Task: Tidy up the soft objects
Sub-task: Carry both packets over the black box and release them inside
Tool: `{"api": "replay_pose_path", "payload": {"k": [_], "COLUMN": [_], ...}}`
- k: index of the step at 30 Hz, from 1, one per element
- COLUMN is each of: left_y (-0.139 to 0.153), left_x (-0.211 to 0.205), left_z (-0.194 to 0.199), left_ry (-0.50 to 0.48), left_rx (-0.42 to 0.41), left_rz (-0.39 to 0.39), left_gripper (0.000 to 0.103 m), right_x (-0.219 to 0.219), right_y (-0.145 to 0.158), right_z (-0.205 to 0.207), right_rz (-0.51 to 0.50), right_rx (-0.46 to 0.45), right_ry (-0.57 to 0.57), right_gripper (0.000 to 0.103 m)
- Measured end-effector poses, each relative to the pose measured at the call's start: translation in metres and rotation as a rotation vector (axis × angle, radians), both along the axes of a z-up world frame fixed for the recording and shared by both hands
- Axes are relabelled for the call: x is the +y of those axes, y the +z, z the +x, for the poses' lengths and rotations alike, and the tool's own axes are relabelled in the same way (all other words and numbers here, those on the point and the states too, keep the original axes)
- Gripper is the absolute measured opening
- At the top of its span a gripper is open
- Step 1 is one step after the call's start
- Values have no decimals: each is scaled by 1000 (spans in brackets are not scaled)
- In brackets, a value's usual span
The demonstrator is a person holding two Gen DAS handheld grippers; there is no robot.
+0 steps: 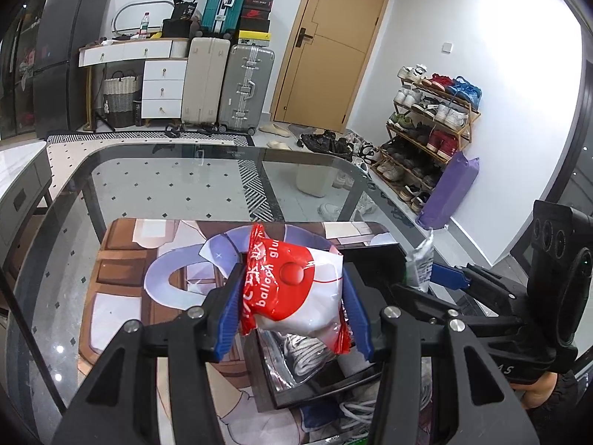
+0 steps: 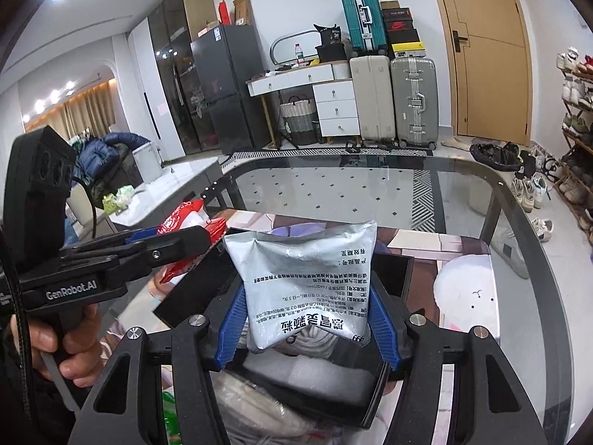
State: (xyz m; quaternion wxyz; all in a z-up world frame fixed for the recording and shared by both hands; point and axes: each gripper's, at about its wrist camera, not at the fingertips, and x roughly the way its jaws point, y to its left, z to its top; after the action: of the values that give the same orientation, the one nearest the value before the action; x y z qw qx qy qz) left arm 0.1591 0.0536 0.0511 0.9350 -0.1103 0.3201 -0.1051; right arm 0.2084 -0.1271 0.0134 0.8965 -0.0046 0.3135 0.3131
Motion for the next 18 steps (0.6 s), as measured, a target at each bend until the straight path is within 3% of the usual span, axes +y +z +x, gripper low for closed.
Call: {"api": "replay_pose_path", "payload": {"k": [7, 9, 11, 18], "left_y": [-1, -1, 0, 1], "left_x": [-3, -6, -7, -13], "left_z": [2, 3, 3, 2], "left_ry": [-12, -19, -27, -38], "left_rx": [2, -1, -2, 0], "left_rz": [6, 12, 11, 18], "left_gripper": [49, 49, 49, 49], "right_x": [3, 4, 3, -1], "right_y": [-10, -10, -11, -6], "right_z": [4, 3, 0, -9], "right_rz": [-42, -56, -73, -89], "right_rx": [8, 6, -7, -33], "right_ry": [-2, 0, -8, -17], "right_gripper": [61, 66, 76, 83]}}
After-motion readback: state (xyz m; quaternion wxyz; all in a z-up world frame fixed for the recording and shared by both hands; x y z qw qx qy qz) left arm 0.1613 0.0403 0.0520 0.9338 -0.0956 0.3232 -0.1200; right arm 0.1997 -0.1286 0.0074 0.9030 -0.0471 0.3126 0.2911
